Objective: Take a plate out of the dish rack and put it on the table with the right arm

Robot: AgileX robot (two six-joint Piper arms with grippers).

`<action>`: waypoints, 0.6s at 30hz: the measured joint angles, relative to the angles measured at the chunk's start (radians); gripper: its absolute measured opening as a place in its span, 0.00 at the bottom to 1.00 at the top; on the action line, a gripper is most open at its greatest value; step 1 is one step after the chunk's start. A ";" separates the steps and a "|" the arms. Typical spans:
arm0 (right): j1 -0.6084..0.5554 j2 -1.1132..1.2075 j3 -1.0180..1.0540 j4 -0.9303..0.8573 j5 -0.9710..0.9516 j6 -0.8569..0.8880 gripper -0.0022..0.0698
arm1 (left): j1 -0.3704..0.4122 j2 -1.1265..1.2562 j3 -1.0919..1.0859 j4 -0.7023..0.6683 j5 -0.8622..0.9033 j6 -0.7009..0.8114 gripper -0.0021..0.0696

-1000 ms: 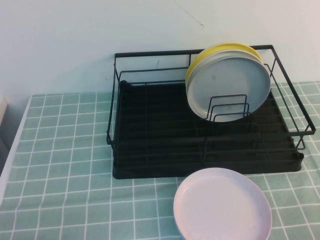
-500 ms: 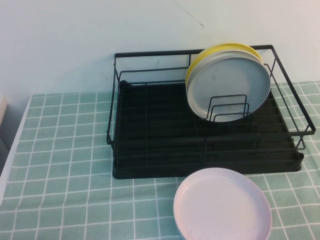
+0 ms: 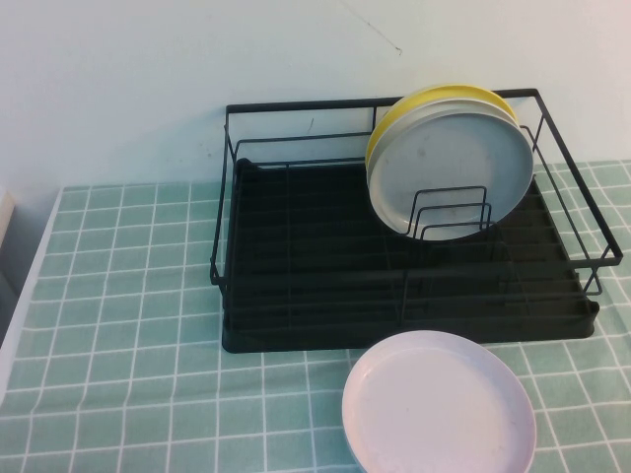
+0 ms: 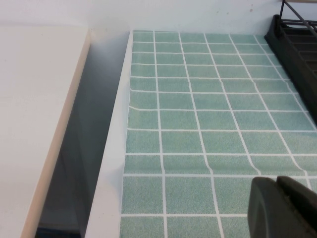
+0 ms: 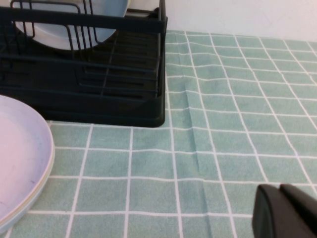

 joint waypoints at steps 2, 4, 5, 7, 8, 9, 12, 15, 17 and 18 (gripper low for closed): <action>0.000 0.000 0.000 0.000 0.000 0.000 0.03 | 0.000 0.000 0.000 0.000 0.000 0.000 0.02; 0.000 0.000 0.000 0.000 0.000 0.000 0.03 | 0.000 0.000 0.000 0.000 0.000 0.000 0.02; 0.000 0.000 0.000 0.000 0.000 0.000 0.03 | 0.000 0.000 0.000 0.000 0.000 0.000 0.02; 0.000 0.000 0.000 0.000 0.000 0.000 0.03 | 0.000 0.000 0.000 0.000 0.000 0.000 0.02; 0.000 0.000 0.000 0.000 0.000 0.000 0.03 | 0.000 0.000 0.000 0.000 0.000 0.000 0.02; 0.000 0.000 0.000 0.000 0.000 0.000 0.03 | 0.000 0.000 0.000 0.000 0.000 0.000 0.02; 0.000 0.000 0.000 -0.002 -0.010 0.000 0.03 | 0.000 0.000 0.000 0.000 0.000 0.000 0.02; 0.000 0.000 0.009 -0.004 -0.079 0.000 0.03 | 0.000 0.000 0.000 0.000 0.000 0.000 0.02; 0.000 0.000 0.009 -0.004 -0.157 0.000 0.03 | 0.000 0.000 0.000 0.000 0.000 0.000 0.02; 0.000 0.000 0.009 -0.004 -0.210 0.000 0.03 | 0.000 0.000 0.000 0.000 0.000 0.000 0.02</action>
